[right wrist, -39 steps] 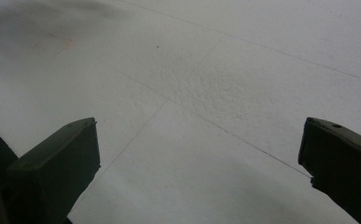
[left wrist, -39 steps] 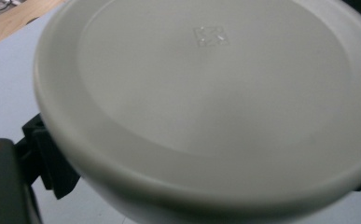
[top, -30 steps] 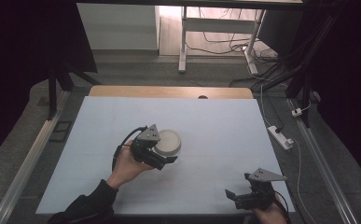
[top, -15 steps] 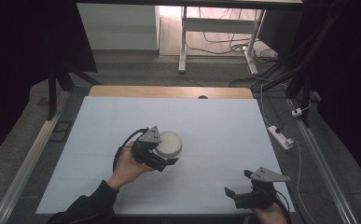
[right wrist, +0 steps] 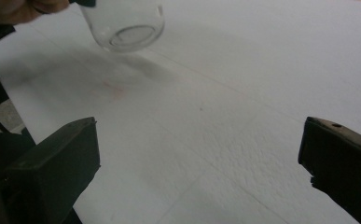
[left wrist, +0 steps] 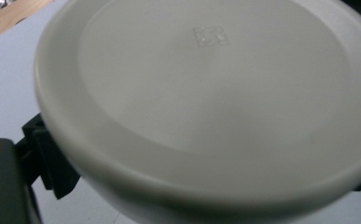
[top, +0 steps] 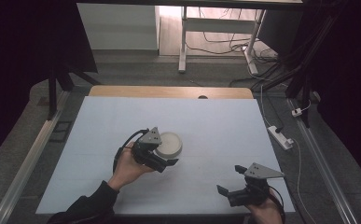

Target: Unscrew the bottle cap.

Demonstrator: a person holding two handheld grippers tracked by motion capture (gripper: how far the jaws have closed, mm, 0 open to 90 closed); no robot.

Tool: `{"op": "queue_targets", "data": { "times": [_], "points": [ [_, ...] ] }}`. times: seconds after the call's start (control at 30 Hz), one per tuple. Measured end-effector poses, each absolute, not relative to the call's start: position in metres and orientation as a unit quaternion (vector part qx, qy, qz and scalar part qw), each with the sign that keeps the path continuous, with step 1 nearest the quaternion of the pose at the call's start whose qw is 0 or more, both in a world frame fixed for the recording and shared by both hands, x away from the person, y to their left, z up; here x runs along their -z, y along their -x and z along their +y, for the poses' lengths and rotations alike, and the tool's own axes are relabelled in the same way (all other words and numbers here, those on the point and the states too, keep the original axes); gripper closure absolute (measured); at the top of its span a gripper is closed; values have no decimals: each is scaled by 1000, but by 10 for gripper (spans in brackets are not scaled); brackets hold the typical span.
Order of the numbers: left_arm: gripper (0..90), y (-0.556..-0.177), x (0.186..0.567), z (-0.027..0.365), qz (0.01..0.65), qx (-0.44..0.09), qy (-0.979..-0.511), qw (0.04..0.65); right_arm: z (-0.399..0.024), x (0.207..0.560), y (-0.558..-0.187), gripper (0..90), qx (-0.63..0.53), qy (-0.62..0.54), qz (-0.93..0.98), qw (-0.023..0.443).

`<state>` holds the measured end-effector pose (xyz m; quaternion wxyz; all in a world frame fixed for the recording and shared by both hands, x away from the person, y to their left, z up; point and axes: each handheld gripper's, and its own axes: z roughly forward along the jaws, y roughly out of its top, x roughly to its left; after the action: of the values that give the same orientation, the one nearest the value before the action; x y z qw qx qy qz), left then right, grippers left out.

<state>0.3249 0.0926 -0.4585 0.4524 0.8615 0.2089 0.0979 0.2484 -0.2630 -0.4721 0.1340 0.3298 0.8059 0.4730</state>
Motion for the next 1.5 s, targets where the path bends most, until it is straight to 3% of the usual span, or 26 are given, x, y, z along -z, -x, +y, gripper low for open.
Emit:
{"op": "queue_targets", "data": {
  "times": [0.83, 1.5],
  "points": [
    [74, -321, 462, 88, 191, -95, -865, 455, -210, 442, -269, 0, -494, -275, 814, 133],
    [74, -319, 462, 85, 169, -83, -870, 455, -160, 425, -293, 0, -514, -237, 818, 101]
  ]
}}
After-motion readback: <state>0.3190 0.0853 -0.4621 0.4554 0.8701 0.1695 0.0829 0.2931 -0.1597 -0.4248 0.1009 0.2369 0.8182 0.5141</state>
